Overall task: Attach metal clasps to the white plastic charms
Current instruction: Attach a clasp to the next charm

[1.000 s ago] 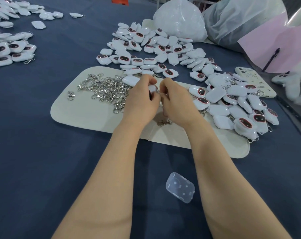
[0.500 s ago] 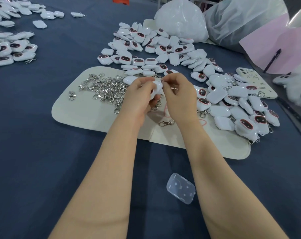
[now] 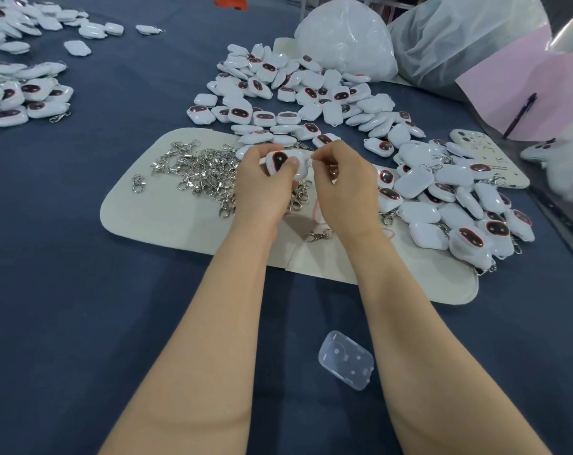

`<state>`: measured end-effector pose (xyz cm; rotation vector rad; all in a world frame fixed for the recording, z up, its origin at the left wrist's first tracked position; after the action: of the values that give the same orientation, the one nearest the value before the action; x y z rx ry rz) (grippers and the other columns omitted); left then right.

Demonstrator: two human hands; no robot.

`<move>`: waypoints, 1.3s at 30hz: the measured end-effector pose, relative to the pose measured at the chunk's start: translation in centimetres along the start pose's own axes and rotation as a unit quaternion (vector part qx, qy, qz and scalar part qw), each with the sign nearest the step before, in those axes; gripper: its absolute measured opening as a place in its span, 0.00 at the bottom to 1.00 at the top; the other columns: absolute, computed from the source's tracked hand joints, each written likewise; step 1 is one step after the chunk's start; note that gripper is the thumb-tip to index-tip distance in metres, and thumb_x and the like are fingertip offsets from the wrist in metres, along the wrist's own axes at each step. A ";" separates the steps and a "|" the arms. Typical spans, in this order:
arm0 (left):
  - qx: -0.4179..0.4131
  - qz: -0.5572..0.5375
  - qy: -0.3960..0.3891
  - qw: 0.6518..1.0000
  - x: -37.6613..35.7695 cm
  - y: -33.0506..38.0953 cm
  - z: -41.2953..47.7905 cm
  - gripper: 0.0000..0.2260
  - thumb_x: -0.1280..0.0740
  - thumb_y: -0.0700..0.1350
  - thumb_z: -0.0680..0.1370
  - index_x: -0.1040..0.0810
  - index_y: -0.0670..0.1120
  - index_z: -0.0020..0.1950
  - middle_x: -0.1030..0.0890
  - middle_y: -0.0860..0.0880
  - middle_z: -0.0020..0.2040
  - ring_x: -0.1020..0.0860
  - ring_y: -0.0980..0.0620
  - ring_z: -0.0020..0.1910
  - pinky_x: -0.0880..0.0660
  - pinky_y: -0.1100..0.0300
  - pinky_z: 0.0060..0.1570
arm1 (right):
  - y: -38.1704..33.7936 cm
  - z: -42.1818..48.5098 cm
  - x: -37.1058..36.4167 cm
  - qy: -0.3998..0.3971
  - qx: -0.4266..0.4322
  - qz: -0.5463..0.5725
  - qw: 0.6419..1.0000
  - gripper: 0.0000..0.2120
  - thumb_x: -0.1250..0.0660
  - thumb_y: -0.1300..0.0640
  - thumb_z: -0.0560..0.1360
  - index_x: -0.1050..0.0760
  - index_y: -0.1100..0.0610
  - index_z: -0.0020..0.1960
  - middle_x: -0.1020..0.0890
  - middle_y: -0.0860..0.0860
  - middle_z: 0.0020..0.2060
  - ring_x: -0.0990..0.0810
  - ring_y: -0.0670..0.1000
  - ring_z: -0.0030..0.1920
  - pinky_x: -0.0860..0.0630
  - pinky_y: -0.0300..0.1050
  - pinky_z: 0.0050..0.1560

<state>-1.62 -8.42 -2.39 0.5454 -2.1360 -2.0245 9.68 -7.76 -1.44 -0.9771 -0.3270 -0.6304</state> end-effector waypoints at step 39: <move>0.013 -0.040 -0.010 0.999 -0.2 0.4 -0.8 0.06 0.35 0.38 0.77 0.25 0.47 0.50 0.21 0.46 0.40 0.24 0.56 0.26 0.27 0.64 0.29 | -0.5 0.0 0.0 0.006 -0.018 0.010 1.000 0.08 0.38 0.66 0.76 0.20 0.62 0.49 0.19 0.51 0.42 0.24 0.48 0.43 0.33 0.32 0.43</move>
<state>-1.20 -9.03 -1.87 0.6263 -2.1892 -2.0529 9.42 -7.97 -1.09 -1.0108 -0.2964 -0.6254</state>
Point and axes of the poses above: each hand's wrist, its own z-axis towards the middle knuckle, its own x-axis out of the back of the hand, y = z × x, the point moved 2 cm from there along z, towards the middle knuckle
